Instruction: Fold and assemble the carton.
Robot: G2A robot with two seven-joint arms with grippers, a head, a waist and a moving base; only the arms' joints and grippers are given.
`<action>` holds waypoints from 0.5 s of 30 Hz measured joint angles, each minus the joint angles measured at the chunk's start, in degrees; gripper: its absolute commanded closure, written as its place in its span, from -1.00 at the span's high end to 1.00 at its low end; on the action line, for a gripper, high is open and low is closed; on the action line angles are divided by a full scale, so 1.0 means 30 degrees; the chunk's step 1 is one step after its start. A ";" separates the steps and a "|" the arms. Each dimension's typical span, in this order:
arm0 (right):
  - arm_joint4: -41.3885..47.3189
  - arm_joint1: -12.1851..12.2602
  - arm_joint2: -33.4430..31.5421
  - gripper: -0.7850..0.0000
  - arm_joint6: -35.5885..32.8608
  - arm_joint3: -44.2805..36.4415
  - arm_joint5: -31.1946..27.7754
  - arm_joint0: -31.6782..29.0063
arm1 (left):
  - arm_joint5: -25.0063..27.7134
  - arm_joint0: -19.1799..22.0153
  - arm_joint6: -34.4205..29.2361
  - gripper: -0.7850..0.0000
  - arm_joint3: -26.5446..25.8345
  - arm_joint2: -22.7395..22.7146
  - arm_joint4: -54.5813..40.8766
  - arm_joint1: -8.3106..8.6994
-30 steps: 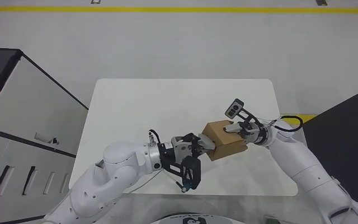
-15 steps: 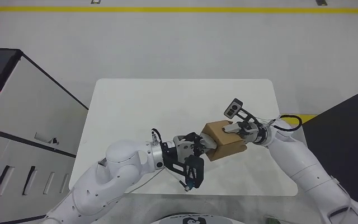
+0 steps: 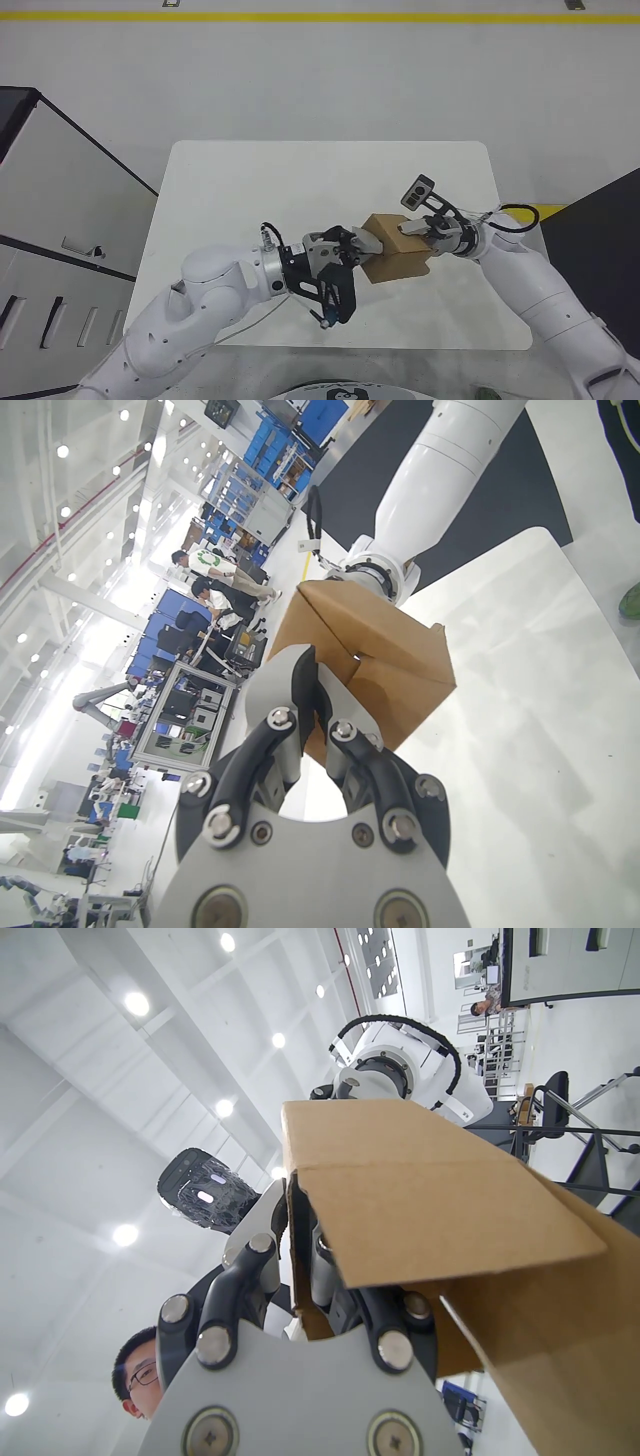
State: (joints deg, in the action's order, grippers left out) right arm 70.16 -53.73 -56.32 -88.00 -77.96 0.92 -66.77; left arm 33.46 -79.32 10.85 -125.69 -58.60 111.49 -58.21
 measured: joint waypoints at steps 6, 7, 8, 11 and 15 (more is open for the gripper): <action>-0.0004 0.0049 -0.0088 -1.00 0.0000 -0.0085 -0.0173 -0.0045 | -0.0129 -0.0545 0.0433 -1.00 -0.0339 -0.1010 -0.0497 0.0144; 0.0021 0.0058 -0.0098 -1.00 0.0000 -0.0097 -0.0214 -0.0058 | -0.0191 -0.0635 0.0461 -1.00 -0.0347 -0.1116 -0.0541 0.0158; 0.0051 0.0071 -0.0105 -1.00 0.0000 -0.0114 -0.0258 -0.0070 | -0.0277 -0.0754 0.0515 -1.00 -0.0346 -0.1242 -0.0619 0.0175; 0.0128 0.0102 -0.0103 -1.00 0.0000 -0.0198 -0.0308 -0.0084 | -0.0440 -0.1023 0.0662 -1.00 -0.0355 -0.1480 -0.0811 0.0207; 0.0316 0.0125 -0.0076 -1.00 0.0000 -0.0347 -0.0173 -0.0103 | -0.0784 -0.1371 0.0705 -0.17 -0.0265 -0.1642 -0.1062 0.0220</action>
State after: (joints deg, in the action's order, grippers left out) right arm 71.11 -53.35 -56.55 -88.00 -79.00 0.40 -67.08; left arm 31.11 -83.43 12.97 -126.49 -63.53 108.30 -57.55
